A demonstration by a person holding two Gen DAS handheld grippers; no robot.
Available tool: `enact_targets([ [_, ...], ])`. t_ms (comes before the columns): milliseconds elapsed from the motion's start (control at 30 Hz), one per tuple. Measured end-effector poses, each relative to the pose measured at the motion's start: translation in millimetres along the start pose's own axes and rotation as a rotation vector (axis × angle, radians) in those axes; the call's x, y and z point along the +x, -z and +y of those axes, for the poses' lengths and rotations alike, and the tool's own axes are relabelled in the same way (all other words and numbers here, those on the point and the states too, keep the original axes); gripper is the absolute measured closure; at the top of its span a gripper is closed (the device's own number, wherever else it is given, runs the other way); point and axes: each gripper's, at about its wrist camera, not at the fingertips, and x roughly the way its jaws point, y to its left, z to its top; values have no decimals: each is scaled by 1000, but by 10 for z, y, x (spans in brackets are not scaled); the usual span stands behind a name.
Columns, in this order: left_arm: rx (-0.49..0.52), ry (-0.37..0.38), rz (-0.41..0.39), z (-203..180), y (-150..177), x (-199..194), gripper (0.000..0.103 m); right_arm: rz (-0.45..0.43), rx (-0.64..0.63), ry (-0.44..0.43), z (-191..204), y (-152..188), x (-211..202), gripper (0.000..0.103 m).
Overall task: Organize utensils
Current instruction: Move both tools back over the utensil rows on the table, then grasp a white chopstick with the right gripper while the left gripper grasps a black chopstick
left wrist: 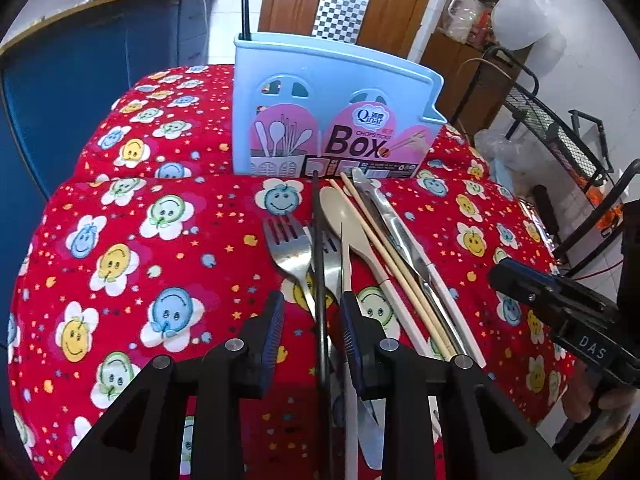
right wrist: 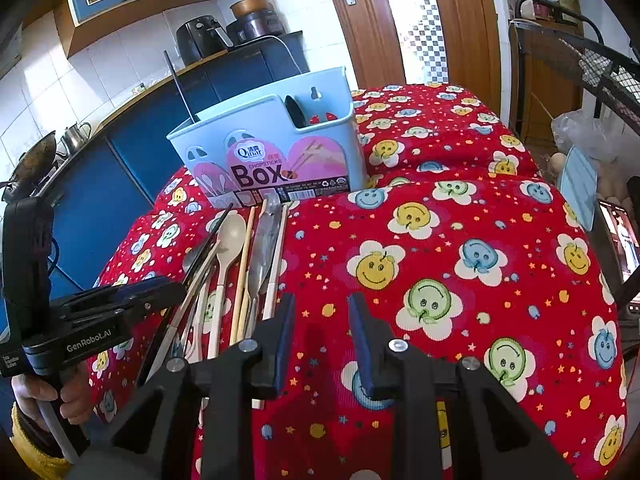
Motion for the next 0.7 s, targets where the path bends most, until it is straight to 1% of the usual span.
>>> enact_targets([
  [33, -5, 11, 2, 5, 1, 7, 80, 0, 2, 0, -3, 1, 0, 73],
  [67, -12, 28, 4, 9, 5, 14, 84, 1, 3, 0, -7, 3, 1, 73],
  [100, -21, 47, 8, 15, 8, 19, 91, 0, 4, 0, -9, 4, 0, 73],
  [133, -29, 54, 25, 21, 16, 40, 95, 0, 5, 0, -12, 5, -2, 73],
  [200, -20, 44, 16, 19, 33, 38, 97, 0, 5, 0, -11, 5, -6, 73],
  [300, -23, 44, 11, 30, 56, 14, 97, 0, 3, 0, -10, 6, -6, 73],
  [400, -21, 32, -14, 39, 63, -48, 97, 3, -2, 0, 4, 7, -11, 73],
  [567, -16, -27, -77, 127, 25, -246, 97, 25, -39, 0, 90, -13, -3, 73],
  [700, -20, -90, -66, 241, 2, -265, 97, 69, -83, -5, 189, -53, 57, 73],
])
